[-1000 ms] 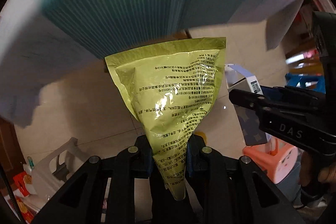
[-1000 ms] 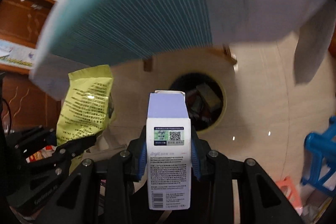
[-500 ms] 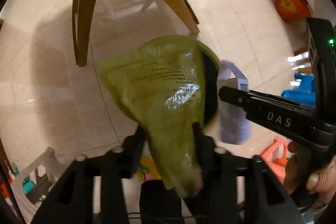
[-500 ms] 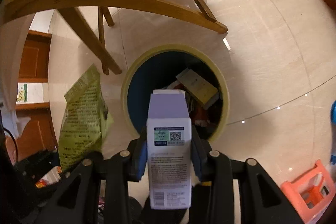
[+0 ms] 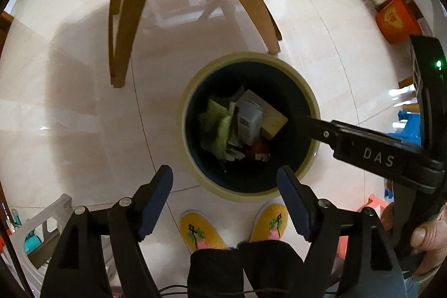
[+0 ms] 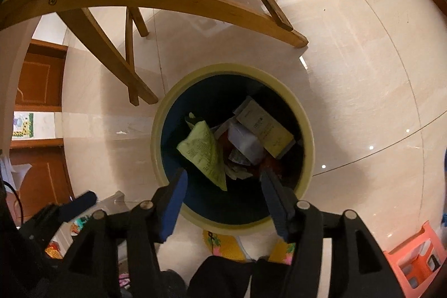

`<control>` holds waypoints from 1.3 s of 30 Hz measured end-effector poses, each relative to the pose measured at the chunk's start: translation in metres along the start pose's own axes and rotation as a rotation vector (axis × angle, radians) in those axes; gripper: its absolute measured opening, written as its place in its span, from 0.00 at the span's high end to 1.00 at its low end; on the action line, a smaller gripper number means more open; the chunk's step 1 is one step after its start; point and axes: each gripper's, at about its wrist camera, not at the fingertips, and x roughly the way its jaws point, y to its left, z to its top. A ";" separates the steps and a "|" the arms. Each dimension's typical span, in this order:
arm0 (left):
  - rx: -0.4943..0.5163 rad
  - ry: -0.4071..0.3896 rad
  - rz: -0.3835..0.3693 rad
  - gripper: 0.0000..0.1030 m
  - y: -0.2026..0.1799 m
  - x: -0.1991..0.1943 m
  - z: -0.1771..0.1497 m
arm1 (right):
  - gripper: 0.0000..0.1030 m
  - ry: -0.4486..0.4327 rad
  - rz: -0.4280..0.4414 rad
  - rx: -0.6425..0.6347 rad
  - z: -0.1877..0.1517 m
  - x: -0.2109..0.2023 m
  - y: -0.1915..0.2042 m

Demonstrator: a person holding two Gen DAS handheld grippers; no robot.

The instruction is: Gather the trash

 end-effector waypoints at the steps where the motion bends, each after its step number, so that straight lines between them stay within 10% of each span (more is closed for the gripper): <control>1: -0.006 -0.009 -0.001 0.23 0.004 0.000 0.000 | 0.44 -0.002 -0.005 -0.008 0.000 -0.001 0.000; 21: -0.070 -0.213 0.030 0.20 0.017 -0.137 -0.012 | 0.43 -0.142 -0.041 -0.110 -0.022 -0.099 0.055; 39: -0.207 -0.426 0.116 0.20 0.005 -0.392 -0.037 | 0.35 -0.304 0.012 -0.305 -0.048 -0.358 0.153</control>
